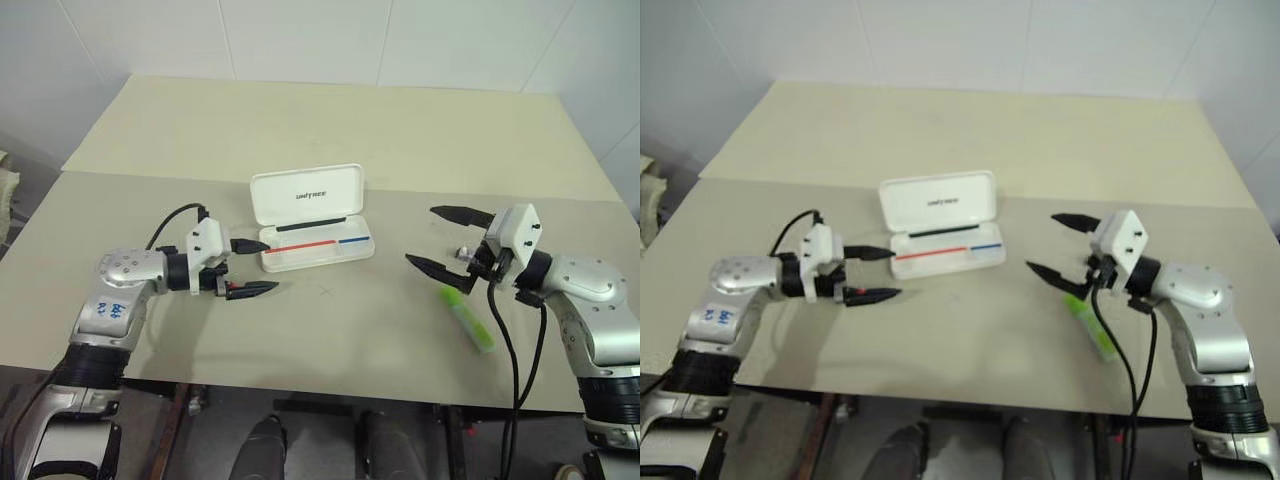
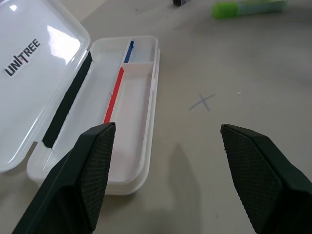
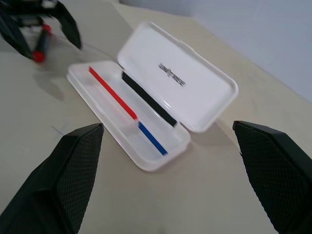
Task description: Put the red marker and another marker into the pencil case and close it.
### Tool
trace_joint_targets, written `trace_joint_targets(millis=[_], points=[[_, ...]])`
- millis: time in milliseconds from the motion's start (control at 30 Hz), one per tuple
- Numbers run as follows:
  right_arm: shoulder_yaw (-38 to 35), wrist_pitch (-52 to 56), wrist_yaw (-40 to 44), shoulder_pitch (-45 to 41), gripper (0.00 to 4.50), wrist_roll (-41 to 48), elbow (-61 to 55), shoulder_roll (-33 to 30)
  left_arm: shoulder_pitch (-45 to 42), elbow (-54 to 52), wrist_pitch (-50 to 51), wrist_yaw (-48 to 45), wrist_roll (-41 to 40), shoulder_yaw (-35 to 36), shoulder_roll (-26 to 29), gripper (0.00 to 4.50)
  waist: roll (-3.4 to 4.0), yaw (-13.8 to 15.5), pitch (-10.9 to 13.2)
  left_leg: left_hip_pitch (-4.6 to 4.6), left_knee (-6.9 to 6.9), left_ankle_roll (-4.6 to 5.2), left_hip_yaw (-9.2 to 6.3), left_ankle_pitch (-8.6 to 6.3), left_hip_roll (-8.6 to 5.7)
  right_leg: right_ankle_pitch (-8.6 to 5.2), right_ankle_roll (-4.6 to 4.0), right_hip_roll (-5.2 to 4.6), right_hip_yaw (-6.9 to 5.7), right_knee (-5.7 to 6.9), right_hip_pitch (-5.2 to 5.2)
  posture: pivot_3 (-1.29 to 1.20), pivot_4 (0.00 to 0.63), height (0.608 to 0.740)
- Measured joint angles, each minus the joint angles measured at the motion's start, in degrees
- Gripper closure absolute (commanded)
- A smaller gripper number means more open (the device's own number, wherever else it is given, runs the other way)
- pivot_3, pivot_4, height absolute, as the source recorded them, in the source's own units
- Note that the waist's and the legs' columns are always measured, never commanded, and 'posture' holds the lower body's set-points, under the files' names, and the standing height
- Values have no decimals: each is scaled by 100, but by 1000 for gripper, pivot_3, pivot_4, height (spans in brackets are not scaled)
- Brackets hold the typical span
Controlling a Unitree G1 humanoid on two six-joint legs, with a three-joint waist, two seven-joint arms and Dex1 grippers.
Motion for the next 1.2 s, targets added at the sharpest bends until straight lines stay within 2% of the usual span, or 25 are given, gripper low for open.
trace_joint_targets(millis=[333,567,967,1067,1200], points=[[150,111,-322,115,0,4,-587,307,-772,1012,-330,-183,541,-556,-442,938,0,-11,0,0,0,0,3,0,0,1,2,0,2,1,-2,0,150,740],[155,121,-527,139,0,-11,-708,362,-807,1093,-440,-399,673,-615,-445,938,0,-4,0,0,1,2,5,-1,0,1,3,0,3,1,-2,0,150,740],[168,130,-704,16,0,-14,-838,419,-1315,2166,-813,-433,1108,-787,-693,938,0,-3,0,1,6,3,6,1,0,3,5,0,4,9,-2,0,150,740],[169,130,-710,-53,0,-12,-841,419,-1370,2240,-812,-439,1174,-831,-743,1498,-1,-4,0,1,6,4,7,3,0,5,5,0,4,10,-2,0,150,740],[169,130,-710,-78,0,-13,-840,419,-1439,2315,-814,-468,1221,-840,-781,2825,-1,-12,0,1,3,5,8,2,0,4,6,0,5,7,-3,0,150,740]])
